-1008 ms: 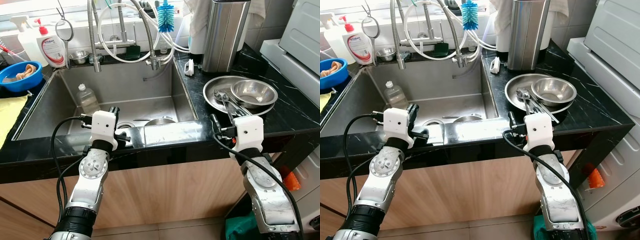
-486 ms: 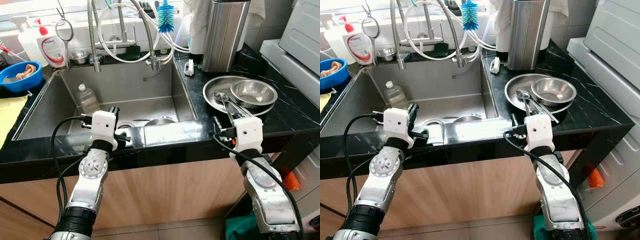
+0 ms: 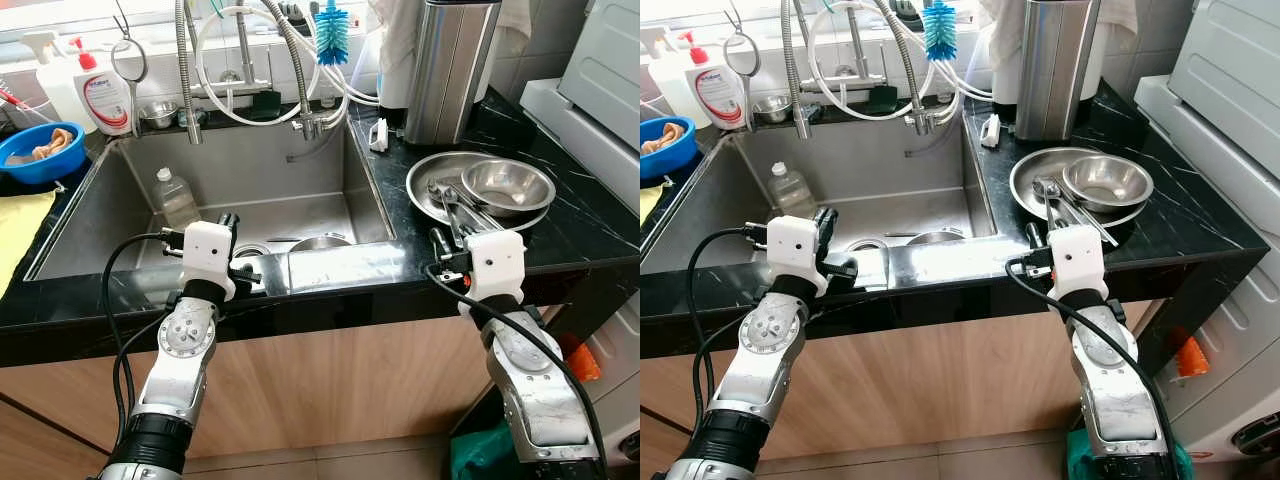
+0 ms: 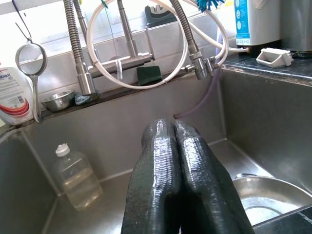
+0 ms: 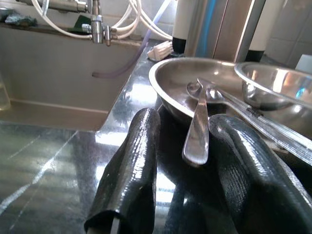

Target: Kitchen organization

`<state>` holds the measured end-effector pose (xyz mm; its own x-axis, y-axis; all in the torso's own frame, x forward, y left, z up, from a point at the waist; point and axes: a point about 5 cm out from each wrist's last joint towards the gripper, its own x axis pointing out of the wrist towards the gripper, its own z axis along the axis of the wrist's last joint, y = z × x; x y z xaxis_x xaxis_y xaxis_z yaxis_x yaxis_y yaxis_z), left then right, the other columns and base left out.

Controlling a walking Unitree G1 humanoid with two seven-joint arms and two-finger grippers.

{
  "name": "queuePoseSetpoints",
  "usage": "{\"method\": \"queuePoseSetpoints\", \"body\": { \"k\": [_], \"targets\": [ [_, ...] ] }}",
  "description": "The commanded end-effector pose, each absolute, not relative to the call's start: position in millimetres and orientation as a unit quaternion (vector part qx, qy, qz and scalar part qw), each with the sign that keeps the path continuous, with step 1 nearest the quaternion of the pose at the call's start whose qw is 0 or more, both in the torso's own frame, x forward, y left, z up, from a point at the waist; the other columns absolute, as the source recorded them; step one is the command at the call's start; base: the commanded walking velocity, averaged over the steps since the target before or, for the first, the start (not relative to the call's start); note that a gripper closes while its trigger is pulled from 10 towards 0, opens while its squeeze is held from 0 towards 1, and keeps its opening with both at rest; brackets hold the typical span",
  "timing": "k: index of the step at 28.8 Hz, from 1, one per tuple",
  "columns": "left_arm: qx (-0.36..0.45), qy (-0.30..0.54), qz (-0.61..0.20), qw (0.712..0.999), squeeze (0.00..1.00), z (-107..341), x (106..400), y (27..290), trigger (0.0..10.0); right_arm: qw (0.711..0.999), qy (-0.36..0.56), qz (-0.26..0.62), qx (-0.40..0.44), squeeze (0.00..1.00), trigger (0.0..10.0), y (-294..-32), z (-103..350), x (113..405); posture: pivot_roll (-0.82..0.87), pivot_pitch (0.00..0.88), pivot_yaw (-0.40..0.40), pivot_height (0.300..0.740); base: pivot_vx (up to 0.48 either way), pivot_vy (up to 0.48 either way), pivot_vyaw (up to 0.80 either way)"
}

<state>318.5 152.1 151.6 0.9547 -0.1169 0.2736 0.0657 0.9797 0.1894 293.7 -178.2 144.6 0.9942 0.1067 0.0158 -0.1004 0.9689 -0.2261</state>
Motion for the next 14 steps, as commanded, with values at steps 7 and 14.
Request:
{"method": "queuePoseSetpoints", "body": {
  "k": [7, 14],
  "targets": [
    [0.092, -0.149, -0.048, 0.983, 0.0, 154.0, 320.1, 153.6, 10.0, 0.992, -0.02, 0.068, -0.103, 0.0, 3.6, -171.3, 148.8, 297.6, -0.22, 0.0, 0.054, 0.731, 0.0, 0.0, 0.0],
    [0.093, -0.148, -0.046, 0.984, 0.0, 153.9, 320.1, 154.8, 10.0, 0.992, -0.023, 0.07, -0.102, 0.0, 0.0, -170.2, 150.9, 299.0, -0.22, 0.0, 0.052, 0.731, 0.0, 0.0, 0.0]
  ]
}}
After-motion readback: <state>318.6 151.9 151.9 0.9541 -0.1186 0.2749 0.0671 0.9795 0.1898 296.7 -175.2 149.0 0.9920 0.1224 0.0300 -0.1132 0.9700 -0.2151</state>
